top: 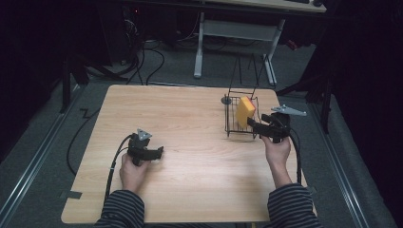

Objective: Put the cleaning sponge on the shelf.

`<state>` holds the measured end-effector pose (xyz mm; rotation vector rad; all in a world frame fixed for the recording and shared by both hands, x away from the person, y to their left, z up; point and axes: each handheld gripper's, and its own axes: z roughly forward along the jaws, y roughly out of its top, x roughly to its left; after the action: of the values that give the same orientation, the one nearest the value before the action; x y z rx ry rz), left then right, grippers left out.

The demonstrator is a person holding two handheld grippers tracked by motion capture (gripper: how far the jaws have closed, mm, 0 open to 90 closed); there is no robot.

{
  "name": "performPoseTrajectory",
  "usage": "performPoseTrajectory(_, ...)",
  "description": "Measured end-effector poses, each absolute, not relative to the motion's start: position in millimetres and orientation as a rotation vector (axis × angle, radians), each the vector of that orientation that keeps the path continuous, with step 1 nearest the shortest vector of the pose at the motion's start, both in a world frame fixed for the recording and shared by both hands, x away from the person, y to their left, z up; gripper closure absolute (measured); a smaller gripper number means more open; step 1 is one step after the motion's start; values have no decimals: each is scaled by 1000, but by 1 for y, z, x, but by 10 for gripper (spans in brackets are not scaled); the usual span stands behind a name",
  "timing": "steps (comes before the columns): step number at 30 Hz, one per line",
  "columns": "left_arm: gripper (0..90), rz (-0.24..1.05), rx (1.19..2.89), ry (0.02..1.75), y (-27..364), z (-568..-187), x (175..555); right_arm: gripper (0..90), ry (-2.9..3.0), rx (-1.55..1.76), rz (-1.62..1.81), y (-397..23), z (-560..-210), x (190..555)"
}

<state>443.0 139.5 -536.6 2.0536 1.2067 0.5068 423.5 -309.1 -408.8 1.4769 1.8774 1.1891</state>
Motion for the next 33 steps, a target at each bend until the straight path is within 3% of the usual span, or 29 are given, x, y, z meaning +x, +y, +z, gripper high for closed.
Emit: performPoseTrajectory(33, 172, 509, 2055, 1206, 139, -537, 443, 340, 1833, 1415, 1312, -322, -412, 353)
